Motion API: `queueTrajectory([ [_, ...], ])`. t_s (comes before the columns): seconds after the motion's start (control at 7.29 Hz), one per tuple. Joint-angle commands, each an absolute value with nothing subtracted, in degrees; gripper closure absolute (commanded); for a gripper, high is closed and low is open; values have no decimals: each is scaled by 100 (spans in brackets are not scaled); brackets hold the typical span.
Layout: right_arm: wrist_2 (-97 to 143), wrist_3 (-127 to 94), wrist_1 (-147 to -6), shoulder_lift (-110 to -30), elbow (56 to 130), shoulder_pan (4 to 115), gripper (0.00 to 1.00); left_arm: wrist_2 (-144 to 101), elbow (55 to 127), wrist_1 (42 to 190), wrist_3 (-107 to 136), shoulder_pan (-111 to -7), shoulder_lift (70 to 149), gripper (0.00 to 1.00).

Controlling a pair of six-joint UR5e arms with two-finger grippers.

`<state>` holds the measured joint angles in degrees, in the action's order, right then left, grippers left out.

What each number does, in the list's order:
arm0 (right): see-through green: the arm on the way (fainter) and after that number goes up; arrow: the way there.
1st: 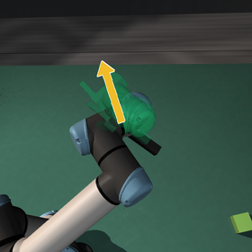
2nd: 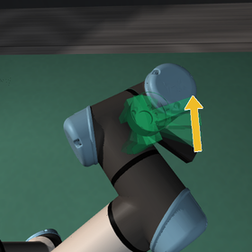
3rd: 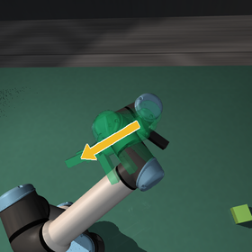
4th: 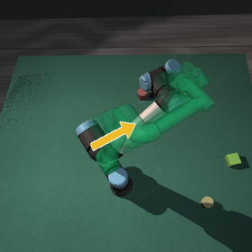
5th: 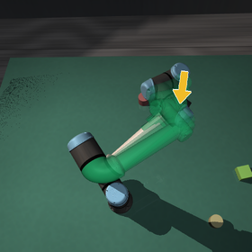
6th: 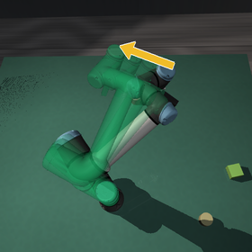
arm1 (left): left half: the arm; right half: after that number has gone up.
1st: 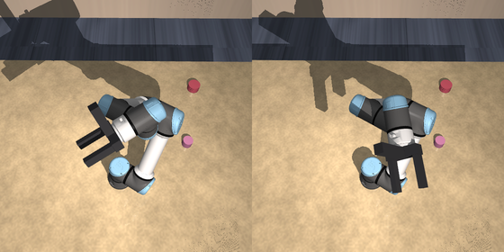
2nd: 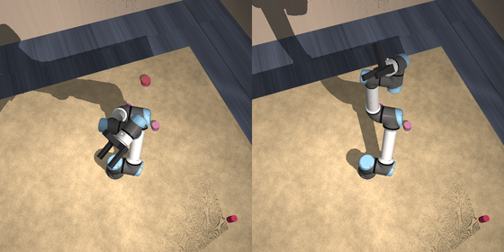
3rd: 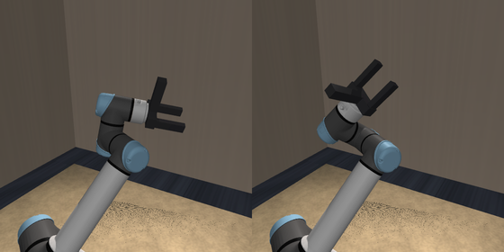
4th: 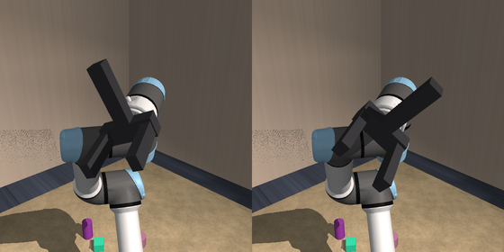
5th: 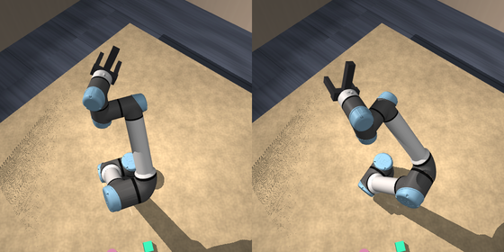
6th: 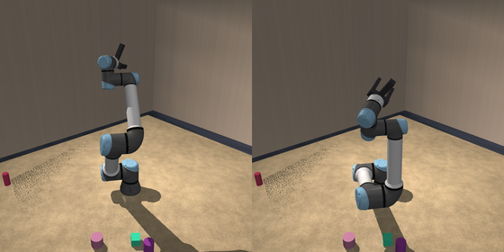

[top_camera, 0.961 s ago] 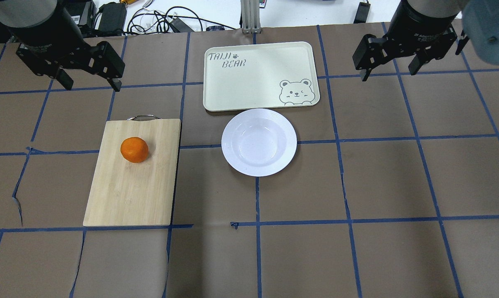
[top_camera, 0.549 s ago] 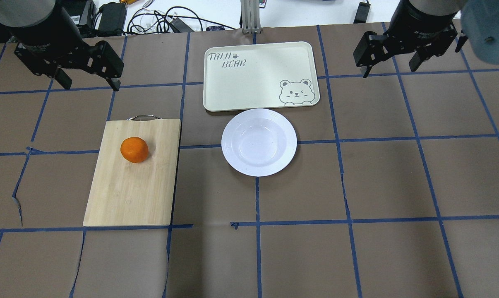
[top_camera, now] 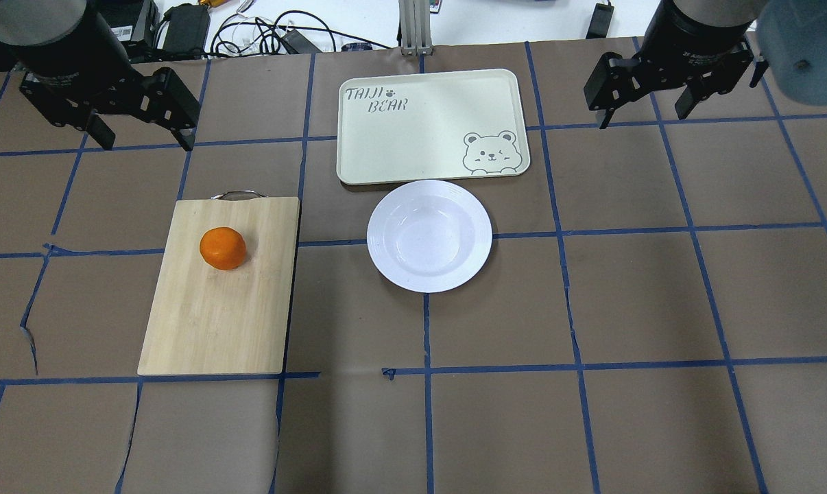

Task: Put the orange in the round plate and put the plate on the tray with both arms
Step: 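Lower the left gripper over the orange on the wooden board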

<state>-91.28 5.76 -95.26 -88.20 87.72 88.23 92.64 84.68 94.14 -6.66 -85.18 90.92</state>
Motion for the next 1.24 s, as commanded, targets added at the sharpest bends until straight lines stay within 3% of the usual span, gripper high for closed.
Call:
queueTrajectory([
  [0.0, -9114, 598, -9527, -8815, 8771, 8798, 0, 9263, 8778, 9299, -589, -8447, 9167, 0],
  [0.41, -9123, 589, -9536, -8815, 8780, 8807, 0, 9229, 9664, 8687, -580, -8007, 9290, 0],
  [0.69, -9070, 571, -9580, -8815, 8763, 8824, 0, 9220, 10298, 7514, -571, -7989, 9579, 0],
  [1.1, -9053, 580, -9580, -8816, 8762, 8824, 0, 9298, 10450, 7199, 32, -7954, 9930, 0],
])
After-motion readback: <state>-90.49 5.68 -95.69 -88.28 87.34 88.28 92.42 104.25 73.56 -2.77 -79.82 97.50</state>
